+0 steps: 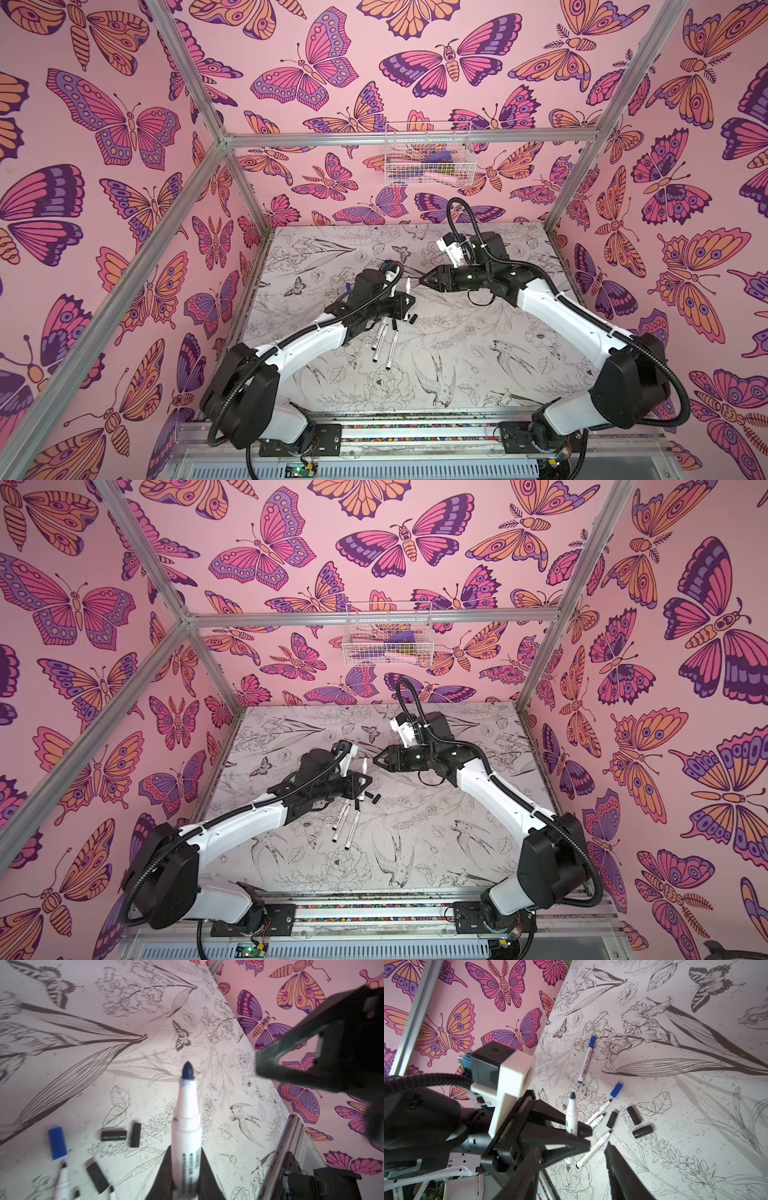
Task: Insert the pens into the pen caps
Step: 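Move the right gripper down over a blue cap on the table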
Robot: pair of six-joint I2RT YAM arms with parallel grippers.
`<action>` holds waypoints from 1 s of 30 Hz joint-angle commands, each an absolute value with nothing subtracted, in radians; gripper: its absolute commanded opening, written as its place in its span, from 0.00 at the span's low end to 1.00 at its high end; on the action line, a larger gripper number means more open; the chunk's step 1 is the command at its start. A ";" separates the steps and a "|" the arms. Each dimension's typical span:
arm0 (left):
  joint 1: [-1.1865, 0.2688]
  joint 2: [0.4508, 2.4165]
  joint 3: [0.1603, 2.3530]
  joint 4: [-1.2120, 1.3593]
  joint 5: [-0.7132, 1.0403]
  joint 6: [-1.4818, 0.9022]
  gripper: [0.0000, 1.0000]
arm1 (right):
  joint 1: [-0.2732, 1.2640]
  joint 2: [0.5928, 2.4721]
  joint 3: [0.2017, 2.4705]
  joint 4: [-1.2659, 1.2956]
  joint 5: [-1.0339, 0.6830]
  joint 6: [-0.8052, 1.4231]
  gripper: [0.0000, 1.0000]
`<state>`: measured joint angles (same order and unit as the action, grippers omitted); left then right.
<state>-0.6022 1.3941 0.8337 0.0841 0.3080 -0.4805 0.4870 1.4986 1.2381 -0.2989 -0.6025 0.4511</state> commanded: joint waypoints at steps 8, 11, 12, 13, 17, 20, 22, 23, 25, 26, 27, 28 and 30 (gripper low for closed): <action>-0.514 1.077 0.655 -0.002 -0.019 -0.576 0.00 | 0.657 1.757 1.469 -0.497 -0.317 0.415 0.55; -0.497 1.031 0.643 -0.051 -0.084 -0.604 0.00 | 0.701 1.863 1.558 -0.553 -0.254 0.419 0.54; -0.492 1.022 0.639 -0.061 -0.091 -0.610 0.00 | 0.713 1.893 1.584 -0.570 -0.237 0.415 0.55; -0.488 1.013 0.635 -0.067 -0.092 -0.614 0.00 | 0.726 1.930 1.617 -0.591 -0.214 0.415 0.54; -0.483 0.994 0.629 -0.096 -0.092 -0.614 0.00 | 0.742 2.067 1.748 -0.679 -0.167 0.446 0.54; -0.482 0.971 0.616 -0.100 -0.084 -0.615 0.00 | 0.741 2.149 1.824 -0.702 -0.160 0.464 0.52; -0.482 0.954 0.608 -0.109 -0.084 -0.617 0.00 | 0.741 2.196 1.870 -0.712 -0.172 0.475 0.51; -0.480 0.946 0.606 -0.114 -0.085 -0.618 0.00 | 0.742 2.218 1.894 -0.721 -0.177 0.484 0.50; -0.480 0.927 0.598 -0.126 -0.086 -0.615 0.00 | 0.742 2.258 1.935 -0.737 -0.185 0.494 0.50; -0.480 0.916 0.595 -0.133 -0.089 -0.614 0.00 | 0.743 2.277 1.959 -0.748 -0.182 0.500 0.50; -0.480 0.908 0.591 -0.141 -0.093 -0.612 0.00 | 0.743 2.293 1.975 -0.759 -0.184 0.503 0.50; -0.480 0.897 0.588 -0.146 -0.100 -0.612 0.00 | 0.744 2.309 1.990 -0.765 -0.188 0.507 0.50; -0.479 0.879 0.582 -0.157 -0.111 -0.609 0.00 | 0.748 2.336 2.019 -0.790 -0.186 0.516 0.49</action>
<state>-0.4881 0.9051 0.6064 -0.1177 -0.0799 -0.6083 0.7418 2.3024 1.9713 -0.7174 -0.1947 0.4919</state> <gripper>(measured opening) 0.151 0.494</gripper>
